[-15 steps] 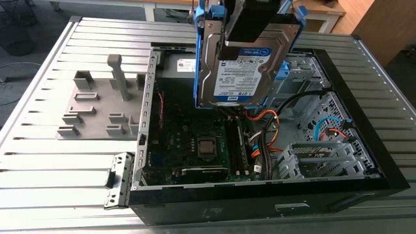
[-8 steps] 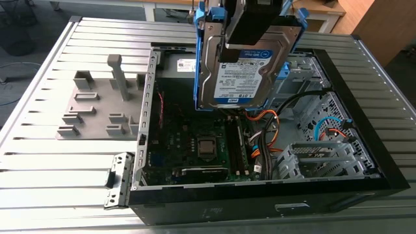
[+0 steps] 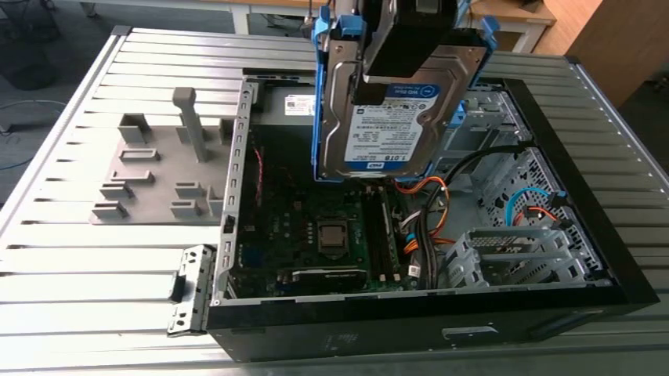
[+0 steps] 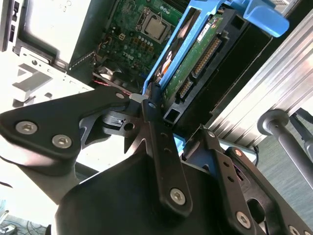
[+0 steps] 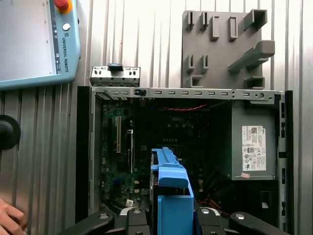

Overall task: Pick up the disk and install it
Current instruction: 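Pick up the disk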

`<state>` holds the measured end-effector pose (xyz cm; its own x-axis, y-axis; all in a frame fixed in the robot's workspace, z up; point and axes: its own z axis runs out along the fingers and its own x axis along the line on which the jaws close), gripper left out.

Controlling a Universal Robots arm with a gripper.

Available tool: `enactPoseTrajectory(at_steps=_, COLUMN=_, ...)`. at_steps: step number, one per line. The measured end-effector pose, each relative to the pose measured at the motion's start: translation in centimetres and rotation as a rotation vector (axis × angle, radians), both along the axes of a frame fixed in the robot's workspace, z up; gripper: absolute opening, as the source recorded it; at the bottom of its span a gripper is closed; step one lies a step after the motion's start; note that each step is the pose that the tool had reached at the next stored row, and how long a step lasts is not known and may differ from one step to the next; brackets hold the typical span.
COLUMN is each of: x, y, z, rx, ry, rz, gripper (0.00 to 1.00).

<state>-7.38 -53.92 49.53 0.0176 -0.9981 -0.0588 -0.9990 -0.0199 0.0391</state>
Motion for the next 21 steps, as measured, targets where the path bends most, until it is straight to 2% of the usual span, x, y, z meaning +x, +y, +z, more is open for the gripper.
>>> enactPoseTrajectory(at_steps=12, x=0.00, y=-0.74, z=0.00, rx=0.0001, ry=0.0000, rz=0.000, gripper=0.36)
enactPoseTrajectory(at_steps=21, x=0.00, y=-1.45, z=-0.01, rx=0.0002, ry=0.0000, rz=0.000, gripper=0.36)
